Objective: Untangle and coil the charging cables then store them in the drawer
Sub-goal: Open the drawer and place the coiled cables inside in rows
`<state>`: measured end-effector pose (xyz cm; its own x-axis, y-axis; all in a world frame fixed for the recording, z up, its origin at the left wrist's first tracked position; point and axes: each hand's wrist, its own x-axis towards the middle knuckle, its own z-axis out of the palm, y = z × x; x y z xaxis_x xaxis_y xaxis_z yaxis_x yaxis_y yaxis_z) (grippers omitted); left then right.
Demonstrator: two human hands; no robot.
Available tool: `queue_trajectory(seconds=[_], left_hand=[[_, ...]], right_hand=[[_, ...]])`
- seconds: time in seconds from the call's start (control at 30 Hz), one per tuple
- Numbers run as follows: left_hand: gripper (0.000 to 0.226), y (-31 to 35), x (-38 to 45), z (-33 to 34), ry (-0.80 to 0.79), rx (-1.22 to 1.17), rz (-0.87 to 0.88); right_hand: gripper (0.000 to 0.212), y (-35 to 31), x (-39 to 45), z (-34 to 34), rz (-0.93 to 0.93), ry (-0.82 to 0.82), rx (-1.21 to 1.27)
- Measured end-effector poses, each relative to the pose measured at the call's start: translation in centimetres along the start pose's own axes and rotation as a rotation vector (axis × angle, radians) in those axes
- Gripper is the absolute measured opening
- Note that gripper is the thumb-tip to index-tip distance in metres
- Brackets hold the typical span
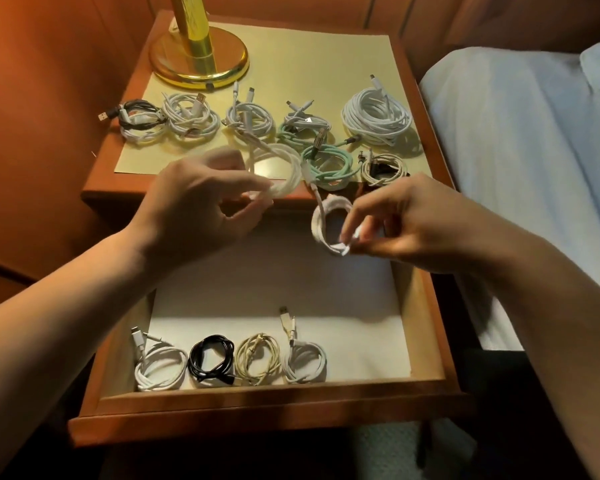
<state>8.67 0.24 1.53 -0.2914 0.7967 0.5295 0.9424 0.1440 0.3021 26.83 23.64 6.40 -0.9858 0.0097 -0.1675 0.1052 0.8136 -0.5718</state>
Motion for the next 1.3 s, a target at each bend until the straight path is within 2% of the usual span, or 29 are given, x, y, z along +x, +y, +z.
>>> queue_trajectory(seconds=[0.1,0.27,0.37,0.47,0.57,0.7,0.77,0.83,0.87,0.93,0.97,1.03,1.1,1.17,1.23,1.3], left_hand=[[0.018,1.5,-0.7,0.7,-0.082,-0.066,0.042],[0.011,4.0,-2.8,4.1,-0.268,-0.109,0.054],[0.012,4.9,-4.8,7.3,-0.436,-0.118,0.075],[0.020,5.6,-6.0,10.0,-0.539,-0.133,0.079],[0.024,6.5,-6.5,11.6,-0.623,-0.138,0.101],[0.022,7.9,-6.5,12.9,-0.718,-0.197,0.085],[0.027,8.6,-6.6,13.4,-0.812,-0.182,0.075],[0.031,9.0,-6.9,13.8,-0.874,-0.173,0.086],[0.031,9.1,-7.0,13.9,-0.895,-0.180,0.092],[0.031,9.1,-7.0,13.9,-0.938,-0.178,0.087],[0.032,9.2,-6.9,13.8,-0.961,-0.166,0.076],[0.033,9.5,-6.6,13.6,-1.002,-0.136,0.051],[0.039,9.8,-6.4,13.4,-1.001,-0.098,0.052],[0.053,9.9,-6.2,13.2,-0.956,-0.051,0.085],[0.066,10.0,-6.0,12.8,-0.952,-0.034,0.146],[0.060,10.1,-5.6,12.6,-1.008,-0.008,0.205]], right_hand=[[0.014,0.6,-0.9,0.1,0.189,-0.264,0.007],[0.012,3.0,-0.7,2.8,0.437,-0.601,-0.203],[0.015,4.1,0.1,4.8,0.503,-0.723,-0.323],[0.019,4.3,1.0,6.9,0.544,-0.869,-0.430],[0.011,4.8,1.7,9.0,0.595,-0.988,-0.461],[0.026,5.3,1.6,11.4,0.577,-1.211,-0.561],[0.028,5.5,1.3,11.3,0.457,-1.096,-0.589],[0.025,4.9,1.4,11.1,0.413,-1.013,-0.617],[0.021,5.0,1.3,11.3,0.456,-1.066,-0.600],[0.020,4.1,1.6,12.1,0.711,-1.188,-0.554],[0.022,3.6,1.6,12.1,0.741,-1.196,-0.604],[0.019,2.9,1.9,11.9,0.649,-1.230,-0.694],[0.033,2.9,1.5,11.5,0.625,-1.294,-0.724],[0.036,3.5,1.2,11.1,0.666,-1.147,-0.619],[0.032,4.7,1.2,10.7,0.741,-0.868,-0.444],[0.034,5.4,1.3,10.3,0.779,-0.826,-0.355]])
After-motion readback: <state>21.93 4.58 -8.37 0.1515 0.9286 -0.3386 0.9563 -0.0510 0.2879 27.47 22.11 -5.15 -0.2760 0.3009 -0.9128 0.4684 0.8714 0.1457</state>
